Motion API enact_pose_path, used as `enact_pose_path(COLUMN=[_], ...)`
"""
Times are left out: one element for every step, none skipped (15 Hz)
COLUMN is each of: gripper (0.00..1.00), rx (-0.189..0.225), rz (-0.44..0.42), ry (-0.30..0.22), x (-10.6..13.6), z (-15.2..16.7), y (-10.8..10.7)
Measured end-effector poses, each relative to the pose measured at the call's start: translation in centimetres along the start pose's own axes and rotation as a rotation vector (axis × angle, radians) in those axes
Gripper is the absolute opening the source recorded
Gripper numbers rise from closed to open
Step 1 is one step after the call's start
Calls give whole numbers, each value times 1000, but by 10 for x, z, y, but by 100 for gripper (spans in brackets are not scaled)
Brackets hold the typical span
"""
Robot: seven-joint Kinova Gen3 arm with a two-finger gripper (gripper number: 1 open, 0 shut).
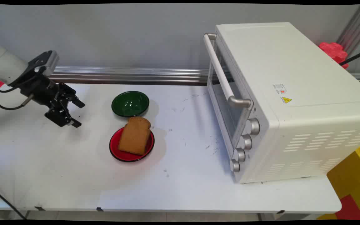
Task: Open the oven
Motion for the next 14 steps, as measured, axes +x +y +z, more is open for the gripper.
enact_pose_path(gripper=[100,100,100,100,100,100,100,100,100,100,100,100,100,100], rx=[-3,-5,-6,-5,-4,-2,1,3,5,6,4,0,-4,-7], rz=[-5,-9,-11,-15,-21,-27,-35,-41,-45,-50,-55,-61,-67,-71], ry=[4,10,21,36,49,65,84,102,115,133,156,179,200,216], x=[1,2,5,9,12,17,22,27,32,38,46,54,62,69], z=[-1,-1,-2,-3,-4,-5,-6,-7,-8,-8,-8,-8,-8,-7], y=[0,0,0,0,-1,-1,-2,-3,-4,-4,-5,-5,-5,-6])
